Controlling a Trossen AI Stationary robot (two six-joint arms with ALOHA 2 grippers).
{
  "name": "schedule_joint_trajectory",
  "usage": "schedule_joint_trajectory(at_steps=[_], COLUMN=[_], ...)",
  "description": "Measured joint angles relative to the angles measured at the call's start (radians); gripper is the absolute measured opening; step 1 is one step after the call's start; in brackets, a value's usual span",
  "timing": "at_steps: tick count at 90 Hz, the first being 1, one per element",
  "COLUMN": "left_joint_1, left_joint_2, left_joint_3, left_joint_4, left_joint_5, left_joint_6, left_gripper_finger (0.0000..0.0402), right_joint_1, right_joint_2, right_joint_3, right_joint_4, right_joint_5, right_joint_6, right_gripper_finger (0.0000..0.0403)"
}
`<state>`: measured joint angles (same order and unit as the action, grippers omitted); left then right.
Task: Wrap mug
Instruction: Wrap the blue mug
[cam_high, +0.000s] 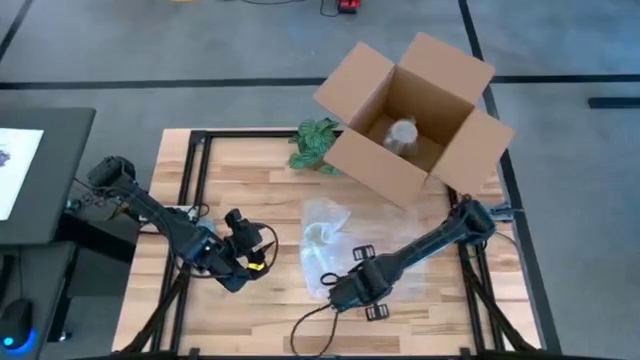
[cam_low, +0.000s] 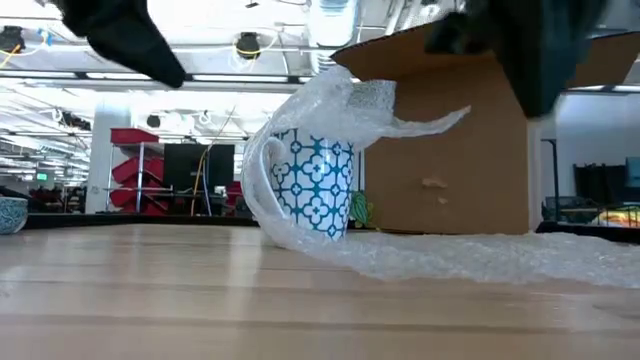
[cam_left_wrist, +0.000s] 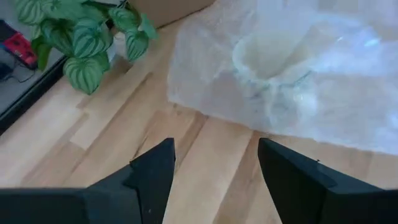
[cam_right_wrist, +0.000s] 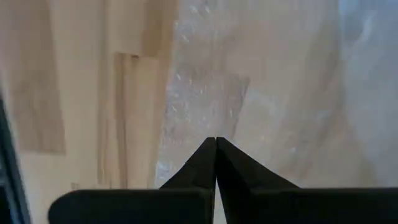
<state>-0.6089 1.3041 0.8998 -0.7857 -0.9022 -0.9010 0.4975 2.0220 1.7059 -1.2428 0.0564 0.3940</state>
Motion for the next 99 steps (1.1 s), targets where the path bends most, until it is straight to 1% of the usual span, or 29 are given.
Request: schedule_joint_trajectory(at_steps=[7,13,21,28,31,36,46,58,68,77,86,99], left_joint_1=[0.025,0.050,0.079,0.096,0.101,0.105,0.105,0.105,0.105,0.105,0.105,0.105], left_joint_2=[0.000,0.000,0.001,0.001,0.001,0.001,0.001,0.001,0.001,0.001,0.001,0.001], left_joint_3=[-0.055,-0.113,-0.182,-0.223,-0.235,-0.243,-0.243,-0.243,-0.244,-0.243,-0.244,-0.244], left_joint_4=[0.042,0.136,0.267,0.391,0.429,0.470,0.520,0.553,0.558,0.565,0.564,0.565], left_joint_5=[0.000,-0.004,-0.002,0.012,0.019,0.038,0.045,0.071,0.086,0.086,0.086,0.087], left_joint_6=[-0.004,0.014,0.046,0.084,0.102,0.129,0.170,0.189,0.182,0.182,0.181,0.176], left_gripper_finger=[0.0212,0.0212,0.0212,0.0212,0.0212,0.0212,0.0212,0.0212,0.0212,0.0212,0.0212,0.0212], right_joint_1=[0.016,0.034,0.049,0.049,0.045,0.035,0.012,-0.019,-0.052,-0.061,-0.033,0.019], right_joint_2=[-0.092,-0.181,-0.290,-0.353,-0.370,-0.378,-0.360,-0.348,-0.348,-0.348,-0.368,-0.403], right_joint_3=[-0.157,-0.277,-0.429,-0.534,-0.571,-0.605,-0.622,-0.621,-0.621,-0.608,-0.550,-0.473], right_joint_4=[0.097,0.179,0.361,0.578,0.679,0.796,0.898,0.956,0.977,0.987,0.920,0.759], right_joint_5=[0.090,0.186,0.306,0.359,0.371,0.382,0.424,0.517,0.525,0.525,0.505,0.351], right_joint_6=[0.103,0.193,0.286,0.295,0.275,0.219,0.134,0.096,0.081,0.025,-0.004,0.027], right_gripper_finger=[0.0000,0.0000,0.0000,0.0000,0.0000,0.0000,0.0000,0.0000,0.0000,0.0000,0.0000,0.0000])
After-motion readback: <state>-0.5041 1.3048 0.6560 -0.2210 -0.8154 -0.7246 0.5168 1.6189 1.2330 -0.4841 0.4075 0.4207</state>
